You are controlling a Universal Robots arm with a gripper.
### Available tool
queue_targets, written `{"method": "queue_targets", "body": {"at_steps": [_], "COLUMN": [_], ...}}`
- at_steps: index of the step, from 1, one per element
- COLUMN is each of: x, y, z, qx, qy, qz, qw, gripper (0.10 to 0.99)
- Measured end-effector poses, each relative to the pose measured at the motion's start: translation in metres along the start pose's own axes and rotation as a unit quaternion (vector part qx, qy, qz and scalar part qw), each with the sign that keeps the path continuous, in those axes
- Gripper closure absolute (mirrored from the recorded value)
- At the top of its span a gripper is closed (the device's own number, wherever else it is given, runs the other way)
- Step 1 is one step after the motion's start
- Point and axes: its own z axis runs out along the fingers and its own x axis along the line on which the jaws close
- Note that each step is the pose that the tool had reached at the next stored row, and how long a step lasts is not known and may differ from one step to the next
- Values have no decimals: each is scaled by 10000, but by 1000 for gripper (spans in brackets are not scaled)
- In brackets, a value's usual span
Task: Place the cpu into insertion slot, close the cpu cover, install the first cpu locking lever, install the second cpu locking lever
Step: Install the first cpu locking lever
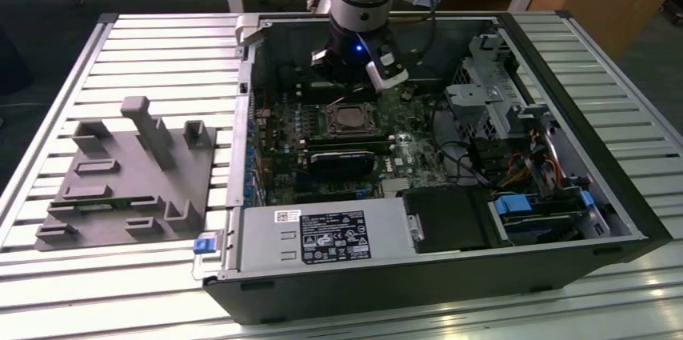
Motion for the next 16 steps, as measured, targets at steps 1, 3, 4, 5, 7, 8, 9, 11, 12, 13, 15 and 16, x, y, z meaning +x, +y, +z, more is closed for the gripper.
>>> {"method": "queue_targets", "body": {"at_steps": [1, 3, 4, 5, 7, 8, 9, 11, 12, 13, 15, 16], "x": [-4, -14, -18, -21, -23, -22, -23, -23, -23, -22, -21, -21], "y": [5, 13, 16, 19, 20, 20, 19, 17, 16, 15, 13, 13], "z": [4, 12, 15, 19, 23, 23, 24, 34, 39, 45, 53, 57], "qx": [12, 31, 36, 41, 48, 49, 50, 46, 43, 40, 37, 36], "qy": [0, -1, -1, -2, -2, -2, -6, -46, -79, -117, -163, -168], "qz": [1, 0, 0, 1, 0, 0, -1, -10, -18, -26, -38, -39], "qw": [10000, 10000, 10000, 10000, 10000, 10000, 10000, 10000, 10000, 9999, 9999, 9998], "gripper": [980, 980, 980, 980, 980, 980, 980, 980, 980, 980, 980, 980]}}
